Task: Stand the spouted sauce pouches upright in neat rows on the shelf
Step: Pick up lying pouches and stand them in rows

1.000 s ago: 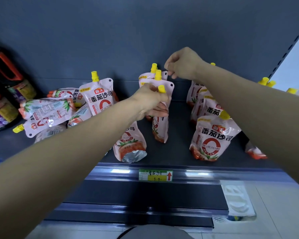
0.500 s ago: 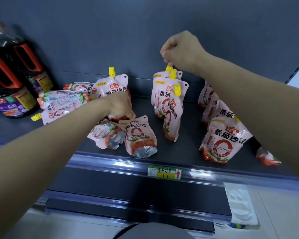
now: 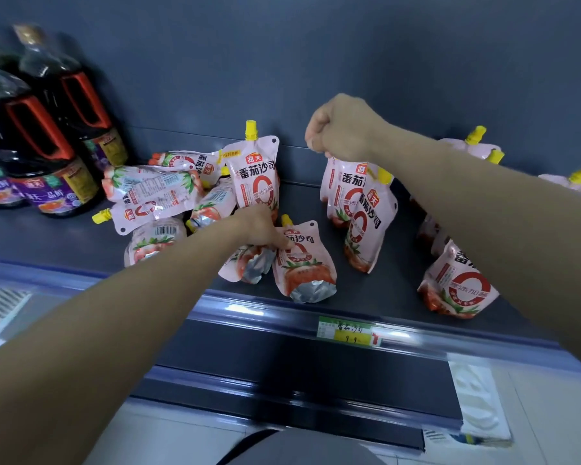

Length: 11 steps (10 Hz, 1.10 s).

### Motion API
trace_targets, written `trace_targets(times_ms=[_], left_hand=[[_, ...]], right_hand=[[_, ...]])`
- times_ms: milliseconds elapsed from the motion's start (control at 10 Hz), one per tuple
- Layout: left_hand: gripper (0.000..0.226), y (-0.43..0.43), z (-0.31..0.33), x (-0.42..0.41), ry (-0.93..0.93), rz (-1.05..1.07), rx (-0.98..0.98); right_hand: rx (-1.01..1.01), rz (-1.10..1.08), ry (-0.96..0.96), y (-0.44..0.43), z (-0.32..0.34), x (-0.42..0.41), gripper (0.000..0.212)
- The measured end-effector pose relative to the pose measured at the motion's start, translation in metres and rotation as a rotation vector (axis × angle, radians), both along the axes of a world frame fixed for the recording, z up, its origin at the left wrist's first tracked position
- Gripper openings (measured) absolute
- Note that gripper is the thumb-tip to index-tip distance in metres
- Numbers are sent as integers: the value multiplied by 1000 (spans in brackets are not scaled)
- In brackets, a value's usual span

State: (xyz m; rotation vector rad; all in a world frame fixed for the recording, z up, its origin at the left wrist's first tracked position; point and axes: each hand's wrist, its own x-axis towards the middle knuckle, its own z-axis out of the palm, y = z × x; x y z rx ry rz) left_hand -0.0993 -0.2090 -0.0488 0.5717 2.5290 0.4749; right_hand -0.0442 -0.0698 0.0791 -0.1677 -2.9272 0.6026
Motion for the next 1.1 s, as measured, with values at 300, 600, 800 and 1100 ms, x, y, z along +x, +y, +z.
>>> trace_targets(times_ms=[300,600,800,1100], left_hand=[[30,-18,21,-20,354,283,239],[41,-44,25,-27,388,380,423],[33,-62,29,-28,358,209,131],[43,-79,27,-39,292,88,-11]], right_hand=[[80,-36,-274,-6,-32,-4,29],[285,78,-686,-19,-92,-14,52],[177,12,-712,-21,-102,-26,60],[268,-92,-647,-24,-101,-45,30]])
